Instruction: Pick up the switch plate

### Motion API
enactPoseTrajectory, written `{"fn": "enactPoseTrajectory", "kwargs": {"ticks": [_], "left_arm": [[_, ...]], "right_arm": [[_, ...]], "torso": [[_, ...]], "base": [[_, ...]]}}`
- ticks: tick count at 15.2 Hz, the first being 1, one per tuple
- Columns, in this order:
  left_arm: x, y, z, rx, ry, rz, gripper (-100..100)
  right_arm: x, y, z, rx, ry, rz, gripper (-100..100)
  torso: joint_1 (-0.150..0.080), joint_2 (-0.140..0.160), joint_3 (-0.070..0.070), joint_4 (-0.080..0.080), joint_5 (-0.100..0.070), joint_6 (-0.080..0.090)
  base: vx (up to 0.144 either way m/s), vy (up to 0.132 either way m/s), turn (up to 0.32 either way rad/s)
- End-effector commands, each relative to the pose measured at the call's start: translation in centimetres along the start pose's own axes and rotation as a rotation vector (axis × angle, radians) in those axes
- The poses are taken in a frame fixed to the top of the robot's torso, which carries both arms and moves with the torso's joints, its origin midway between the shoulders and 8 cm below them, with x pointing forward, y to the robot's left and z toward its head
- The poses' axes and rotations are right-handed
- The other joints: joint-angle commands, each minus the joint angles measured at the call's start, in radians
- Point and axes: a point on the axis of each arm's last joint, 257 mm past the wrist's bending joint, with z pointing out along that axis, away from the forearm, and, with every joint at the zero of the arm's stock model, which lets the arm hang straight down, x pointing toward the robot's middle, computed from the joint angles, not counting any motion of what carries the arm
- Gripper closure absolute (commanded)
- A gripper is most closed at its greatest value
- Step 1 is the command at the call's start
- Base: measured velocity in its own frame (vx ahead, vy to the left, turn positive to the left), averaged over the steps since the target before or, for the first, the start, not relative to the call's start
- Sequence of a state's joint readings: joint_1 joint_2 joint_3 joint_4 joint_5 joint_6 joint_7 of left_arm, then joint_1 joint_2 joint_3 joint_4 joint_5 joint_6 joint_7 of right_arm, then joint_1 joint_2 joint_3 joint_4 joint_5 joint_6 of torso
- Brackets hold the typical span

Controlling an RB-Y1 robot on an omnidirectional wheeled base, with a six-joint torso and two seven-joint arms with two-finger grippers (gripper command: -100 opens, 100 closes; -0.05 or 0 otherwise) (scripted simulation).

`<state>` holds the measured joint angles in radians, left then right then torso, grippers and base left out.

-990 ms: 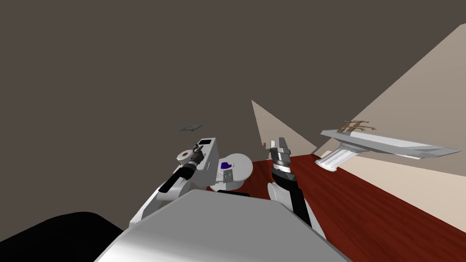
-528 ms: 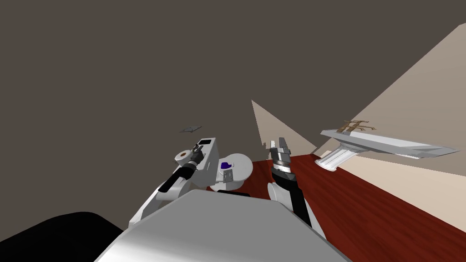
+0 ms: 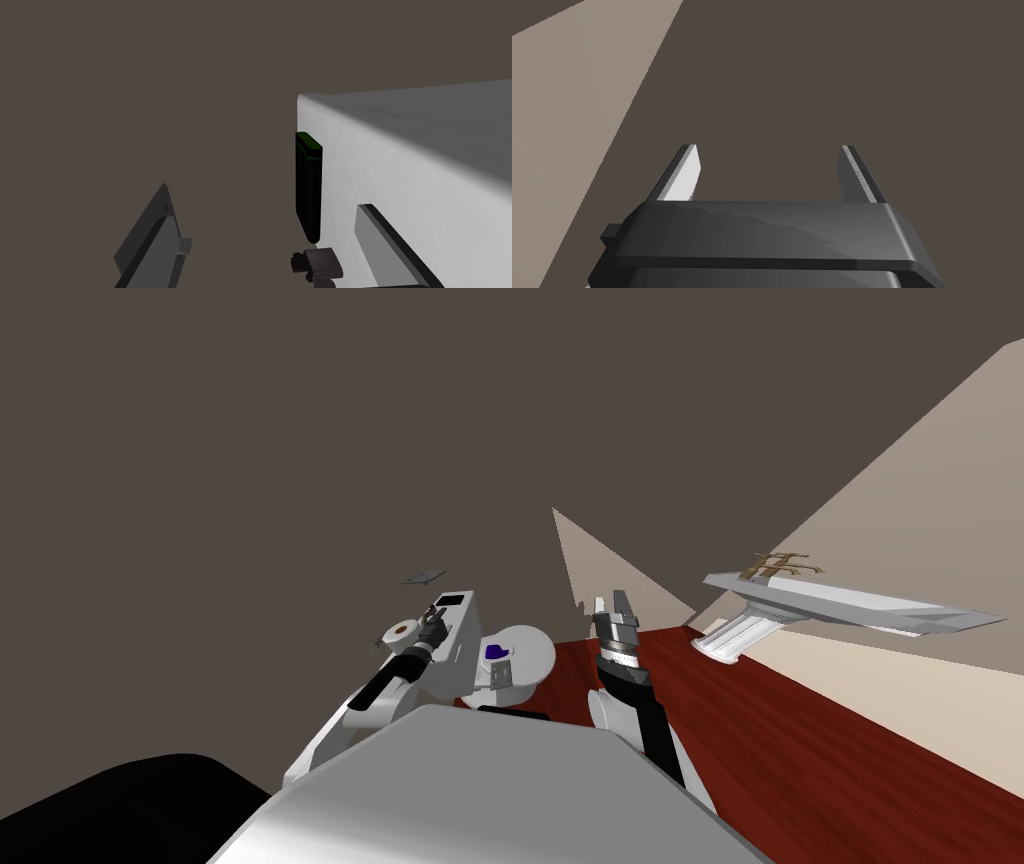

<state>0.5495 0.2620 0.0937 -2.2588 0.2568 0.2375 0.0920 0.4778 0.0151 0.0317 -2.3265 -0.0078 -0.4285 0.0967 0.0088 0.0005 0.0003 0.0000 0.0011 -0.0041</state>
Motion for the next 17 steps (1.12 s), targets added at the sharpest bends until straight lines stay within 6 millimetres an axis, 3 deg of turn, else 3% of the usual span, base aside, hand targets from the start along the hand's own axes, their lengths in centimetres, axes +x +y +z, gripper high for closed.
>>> {"fn": "enactPoseTrajectory", "kwargs": {"ticks": [1,17], "left_arm": [[-0.12,-0.03,0.1,0.0,-0.002,0.0,-100],[-0.22,-0.04,0.28,0.0,-0.002,0.0,-100]], "right_arm": [[0.0,0.0,0.0,0.0,0.0,0.0,0],[0.0,0.0,0.0,0.0,0.0,0.0,0]], "torso": [[0.0,0.0,0.0,0.0,0.0,0.0],[0.0,0.0,0.0,0.0,0.0,0.0]], "base": [[-0.008,0.011,-0.032],[0.0,0.0,0.0]]}}
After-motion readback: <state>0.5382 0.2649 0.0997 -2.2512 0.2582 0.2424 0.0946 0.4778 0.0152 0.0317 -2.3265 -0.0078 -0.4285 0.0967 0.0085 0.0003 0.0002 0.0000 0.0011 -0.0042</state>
